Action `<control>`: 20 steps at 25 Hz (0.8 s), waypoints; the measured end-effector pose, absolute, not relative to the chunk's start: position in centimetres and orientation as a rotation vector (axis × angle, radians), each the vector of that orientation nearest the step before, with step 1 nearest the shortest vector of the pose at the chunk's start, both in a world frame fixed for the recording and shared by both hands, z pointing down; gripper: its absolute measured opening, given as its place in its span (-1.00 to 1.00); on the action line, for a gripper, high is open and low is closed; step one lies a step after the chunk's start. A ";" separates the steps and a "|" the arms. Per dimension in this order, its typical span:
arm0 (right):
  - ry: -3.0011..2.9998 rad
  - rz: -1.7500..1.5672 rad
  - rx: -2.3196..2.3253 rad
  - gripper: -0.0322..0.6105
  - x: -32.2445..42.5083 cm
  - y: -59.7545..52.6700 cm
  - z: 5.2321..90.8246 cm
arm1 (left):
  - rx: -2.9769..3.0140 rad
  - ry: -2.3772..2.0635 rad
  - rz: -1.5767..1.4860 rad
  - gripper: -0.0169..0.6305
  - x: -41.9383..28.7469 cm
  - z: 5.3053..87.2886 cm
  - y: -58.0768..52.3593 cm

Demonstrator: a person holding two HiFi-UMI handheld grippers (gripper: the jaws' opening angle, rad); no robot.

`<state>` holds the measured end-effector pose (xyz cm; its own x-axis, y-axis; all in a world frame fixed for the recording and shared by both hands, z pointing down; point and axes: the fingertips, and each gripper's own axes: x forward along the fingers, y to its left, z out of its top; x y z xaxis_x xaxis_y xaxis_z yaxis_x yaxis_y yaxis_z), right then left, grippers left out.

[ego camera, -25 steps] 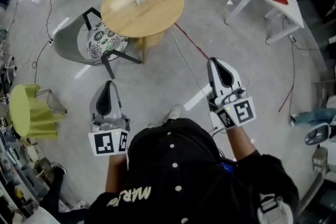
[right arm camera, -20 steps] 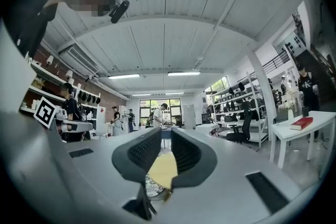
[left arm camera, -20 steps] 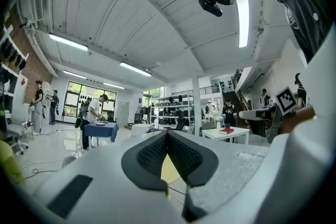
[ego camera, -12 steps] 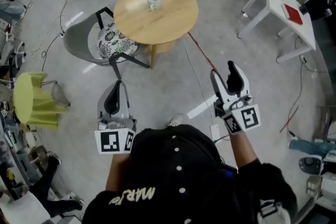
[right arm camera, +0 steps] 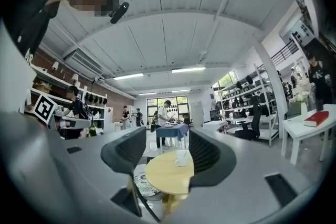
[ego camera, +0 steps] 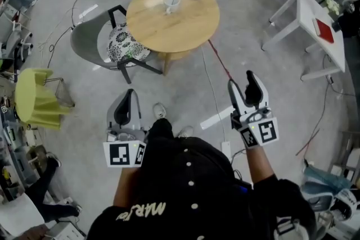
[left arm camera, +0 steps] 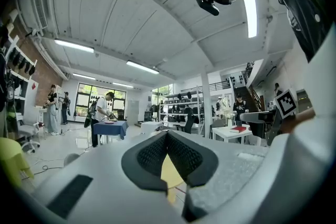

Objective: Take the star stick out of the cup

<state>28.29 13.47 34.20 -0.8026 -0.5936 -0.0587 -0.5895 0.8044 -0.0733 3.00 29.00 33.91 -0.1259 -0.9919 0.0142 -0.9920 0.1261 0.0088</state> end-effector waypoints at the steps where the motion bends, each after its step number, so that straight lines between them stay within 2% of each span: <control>1: 2.913 -0.082 -0.953 -0.14 27.9 12.9 34.4 | 2.061 -2.343 0.005 -0.95 2.7 34.0 28.3; 10: 2.906 -0.066 -1.016 -0.14 24.5 6.2 34.2 | 2.121 -2.306 -0.040 -0.95 -1.6 33.9 19.9; 20: 2.854 -0.049 -1.100 -0.14 17.2 -2.3 32.1 | 2.205 -2.263 -0.085 -0.95 -10.0 32.0 10.6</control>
